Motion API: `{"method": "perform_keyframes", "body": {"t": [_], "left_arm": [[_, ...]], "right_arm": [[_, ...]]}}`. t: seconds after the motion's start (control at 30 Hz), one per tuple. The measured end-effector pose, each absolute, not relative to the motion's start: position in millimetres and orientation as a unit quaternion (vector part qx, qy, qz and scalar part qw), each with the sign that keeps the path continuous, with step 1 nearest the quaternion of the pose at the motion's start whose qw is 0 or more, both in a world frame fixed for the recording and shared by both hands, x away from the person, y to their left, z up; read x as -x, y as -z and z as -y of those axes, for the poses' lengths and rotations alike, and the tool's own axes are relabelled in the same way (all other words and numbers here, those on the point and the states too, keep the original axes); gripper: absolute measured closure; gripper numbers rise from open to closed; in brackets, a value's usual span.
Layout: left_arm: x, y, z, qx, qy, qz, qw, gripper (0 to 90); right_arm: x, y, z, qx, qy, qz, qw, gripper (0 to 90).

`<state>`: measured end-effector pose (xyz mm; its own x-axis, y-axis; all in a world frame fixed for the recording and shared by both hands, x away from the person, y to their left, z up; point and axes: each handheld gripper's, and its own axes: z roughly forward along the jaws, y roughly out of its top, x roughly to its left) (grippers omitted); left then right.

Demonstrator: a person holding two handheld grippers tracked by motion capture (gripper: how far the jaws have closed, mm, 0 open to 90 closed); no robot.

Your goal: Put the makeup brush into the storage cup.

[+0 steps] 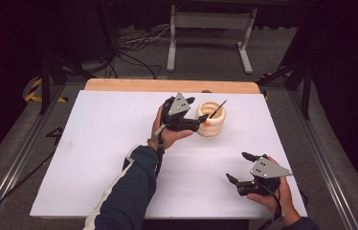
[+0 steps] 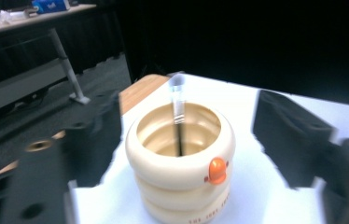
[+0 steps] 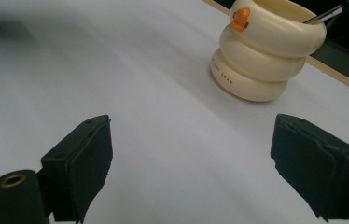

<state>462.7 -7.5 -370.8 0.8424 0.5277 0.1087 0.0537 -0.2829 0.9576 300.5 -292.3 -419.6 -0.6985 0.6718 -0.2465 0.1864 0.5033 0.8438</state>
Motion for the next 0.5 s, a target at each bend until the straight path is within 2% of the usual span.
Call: {"method": "perform_keyframes", "body": {"t": [0.1,0.23,0.5], "left_arm": [[-461.5,368.9,3.6,-0.775,-0.206,-0.196,0.565,10.3],[-458.3,365.8,-2.5,-0.777,-0.209,-0.19,0.562,4.2],[-448.6,362.0,-14.0,-0.776,-0.221,-0.178,0.563,2.7]], "right_arm": [[-300.6,419.2,292.9,-0.262,-0.423,-0.818,0.288,13.8],[-300.3,419.8,293.4,-0.262,-0.421,-0.819,0.289,13.8],[-300.6,419.6,293.1,-0.261,-0.42,-0.82,0.29,13.8]]}}
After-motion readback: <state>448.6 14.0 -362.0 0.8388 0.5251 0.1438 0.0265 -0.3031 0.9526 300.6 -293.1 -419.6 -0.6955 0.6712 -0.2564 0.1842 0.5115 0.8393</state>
